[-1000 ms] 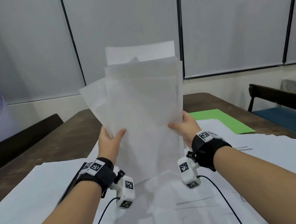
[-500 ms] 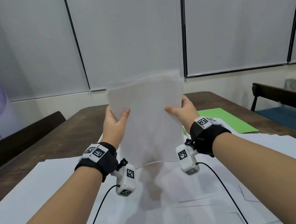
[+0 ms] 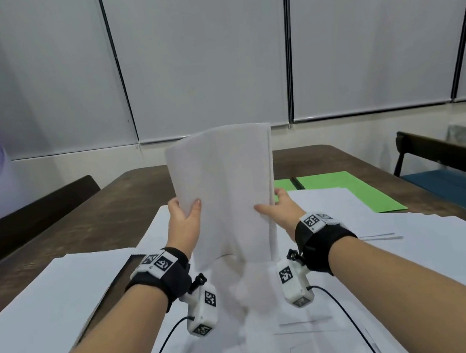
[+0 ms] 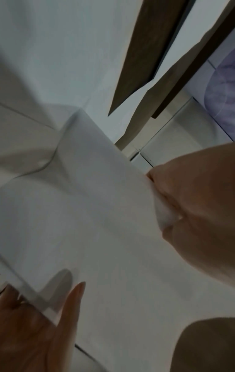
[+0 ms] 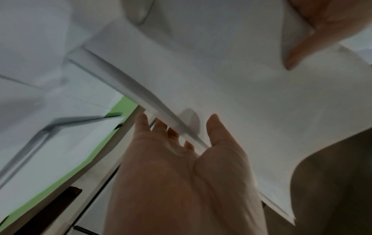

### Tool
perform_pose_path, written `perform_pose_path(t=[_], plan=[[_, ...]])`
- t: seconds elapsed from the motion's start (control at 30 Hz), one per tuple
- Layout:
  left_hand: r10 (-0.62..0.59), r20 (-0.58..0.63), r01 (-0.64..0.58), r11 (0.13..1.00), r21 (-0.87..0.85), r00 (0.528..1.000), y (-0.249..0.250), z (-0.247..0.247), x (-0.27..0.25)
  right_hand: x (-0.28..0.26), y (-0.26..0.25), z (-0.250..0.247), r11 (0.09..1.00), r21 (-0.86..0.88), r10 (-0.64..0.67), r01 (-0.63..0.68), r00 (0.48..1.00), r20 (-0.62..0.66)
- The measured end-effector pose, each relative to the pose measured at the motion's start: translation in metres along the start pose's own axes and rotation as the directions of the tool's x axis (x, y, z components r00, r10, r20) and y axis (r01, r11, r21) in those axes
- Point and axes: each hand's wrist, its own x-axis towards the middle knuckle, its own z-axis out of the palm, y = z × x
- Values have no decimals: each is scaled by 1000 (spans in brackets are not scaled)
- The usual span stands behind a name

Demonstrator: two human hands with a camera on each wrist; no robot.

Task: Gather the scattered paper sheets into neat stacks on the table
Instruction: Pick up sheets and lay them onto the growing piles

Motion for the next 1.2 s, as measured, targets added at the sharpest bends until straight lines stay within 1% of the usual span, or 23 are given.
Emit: perform_pose_path(t=[0.07, 0.17, 0.23, 0.3, 0.4, 0.47, 0.5, 0.6, 0.67, 0.7, 0.73, 0.8, 0.87, 0.9, 0.97, 1.03, 1.1, 1.17, 1.2], plan=[[26, -25, -26, 1000, 3, 999, -2, 3, -1, -1, 8, 6, 1000, 18, -21, 21, 1000, -23], [108, -88, -110, 994, -12, 990, 5, 5, 3, 1, 1, 8, 988, 85, -111, 125, 982, -155], [112, -97, -118, 992, -50, 989, 8, 5, 5, 4, -2, 8, 980, 114, -139, 163, 972, -191], [64, -88, -69, 996, -55, 994, 0, 5, 5, 6, 3, 9, 984, 121, -110, 133, 977, -180], [-102, -23, 102, 995, -9, 995, -25, 2, 2, 7, 22, 11, 995, 90, -36, 49, 991, -132], [-184, 14, 183, 981, 63, 983, -41, 2, -2, 5, 31, 13, 997, 66, -23, 31, 994, -111], [-188, 13, 186, 978, 97, 982, -44, 3, -4, 5, 34, 14, 997, 69, -24, 32, 993, -117], [-141, -15, 142, 979, 144, 990, -38, 6, -1, 6, 30, 9, 996, 77, -39, 51, 988, -147], [-150, 3, 146, 967, 208, 989, -32, 5, 6, 8, 25, 3, 999, 0, -33, 34, 988, -149], [-187, 23, 175, 951, 254, 982, -32, 4, 10, 9, 26, 1, 998, -55, -14, 7, 991, -136], [-247, 45, 223, 927, 303, 968, -36, 2, 15, 10, 28, -1, 994, -107, 21, -34, 993, -119], [-384, 61, 333, 861, 385, 921, -47, -6, 22, 13, 39, -1, 964, -226, 125, -138, 990, -71], [-506, 21, 443, 773, 453, 862, -62, -18, 29, 18, 54, -1, 915, -327, 239, -235, 971, -26], [-535, -13, 469, 730, 497, 845, -71, -26, 34, 22, 60, -1, 894, -357, 284, -270, 959, -14], [-535, -81, 469, 647, 601, 841, -86, -39, 48, 33, 69, -1, 869, -395, 324, -299, 946, -3], [-499, -131, 438, 571, 694, 857, -91, -47, 62, 46, 72, -1, 837, -450, 346, -311, 938, -6], [-470, -173, 425, 507, 749, 865, -96, -52, 80, 60, 72, -2, 795, -520, 372, -313, 928, 12], [-444, -216, 427, 455, 781, 869, -101, -56, 102, 71, 70, 1, 729, -610, 413, -311, 910, 29], [-436, -235, 428, 423, 799, 869, -103, -57, 113, 78, 72, 2, 667, -690, 426, -281, 904, 44]])
